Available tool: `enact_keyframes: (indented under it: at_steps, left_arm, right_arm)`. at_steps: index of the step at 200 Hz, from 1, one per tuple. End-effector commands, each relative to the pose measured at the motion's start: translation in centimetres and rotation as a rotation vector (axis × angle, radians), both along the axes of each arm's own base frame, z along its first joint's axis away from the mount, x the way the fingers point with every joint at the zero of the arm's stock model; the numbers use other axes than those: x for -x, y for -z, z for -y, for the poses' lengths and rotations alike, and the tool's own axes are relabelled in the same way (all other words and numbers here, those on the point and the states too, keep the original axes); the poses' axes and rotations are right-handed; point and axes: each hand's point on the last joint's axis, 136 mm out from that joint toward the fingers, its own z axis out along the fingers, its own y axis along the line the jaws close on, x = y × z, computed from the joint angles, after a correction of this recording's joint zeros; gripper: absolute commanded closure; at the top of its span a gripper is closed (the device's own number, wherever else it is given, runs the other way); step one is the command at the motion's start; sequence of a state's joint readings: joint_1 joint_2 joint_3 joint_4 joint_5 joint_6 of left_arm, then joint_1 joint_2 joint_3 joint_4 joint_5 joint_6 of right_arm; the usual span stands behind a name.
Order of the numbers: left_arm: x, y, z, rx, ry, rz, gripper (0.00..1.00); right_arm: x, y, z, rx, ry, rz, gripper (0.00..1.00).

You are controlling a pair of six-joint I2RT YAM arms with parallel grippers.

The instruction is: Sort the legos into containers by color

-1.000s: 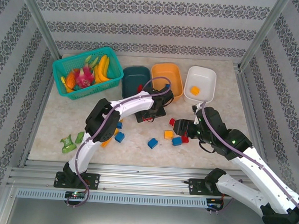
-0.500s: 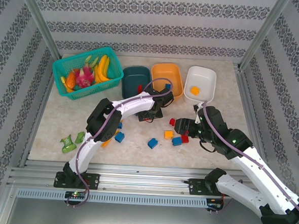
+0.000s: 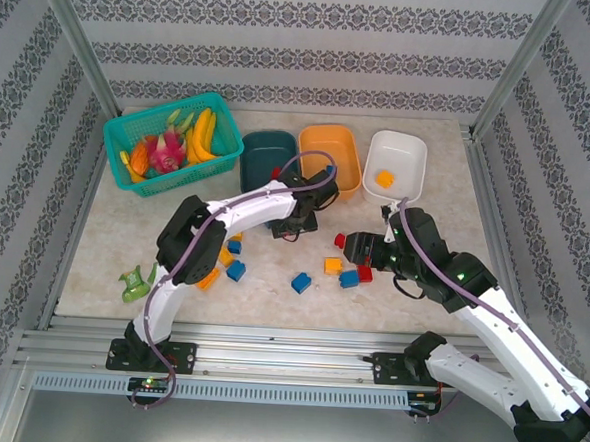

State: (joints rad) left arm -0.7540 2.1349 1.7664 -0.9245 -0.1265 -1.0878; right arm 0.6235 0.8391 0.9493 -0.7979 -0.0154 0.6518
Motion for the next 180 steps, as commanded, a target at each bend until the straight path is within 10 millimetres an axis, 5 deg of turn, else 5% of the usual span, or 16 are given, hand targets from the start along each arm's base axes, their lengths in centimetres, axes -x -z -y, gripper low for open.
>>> enact_keyframes:
  at_steps: [1, 29, 59, 121, 180]
  left_arm:
    - [1.0, -5.7, -0.3, 0.038, 0.031, 0.057, 0.44]
    - [-0.7, -8.8, -2.5, 0.040, 0.053, 0.089, 0.44]
    - [-4.0, -9.6, -4.9, 0.021, 0.091, 0.086, 0.44]
    - [-10.4, -5.8, -7.6, 0.039, 0.114, 0.049, 0.44]
    - [-12.2, -1.9, -6.4, 0.091, 0.170, 0.013, 0.41]
  right_arm:
    - [-0.5, -2.2, 0.3, -0.014, 0.015, 0.050, 0.23]
    - [-1.1, -3.1, -0.2, -0.042, 0.016, 0.072, 0.23]
    - [-3.0, -3.8, -2.0, -0.130, 0.009, 0.052, 0.22]
    - [-8.2, -5.0, -3.9, -0.231, 0.044, 0.031, 0.21]
    - [-8.6, -3.5, -3.2, -0.215, 0.080, -0.015, 0.21]
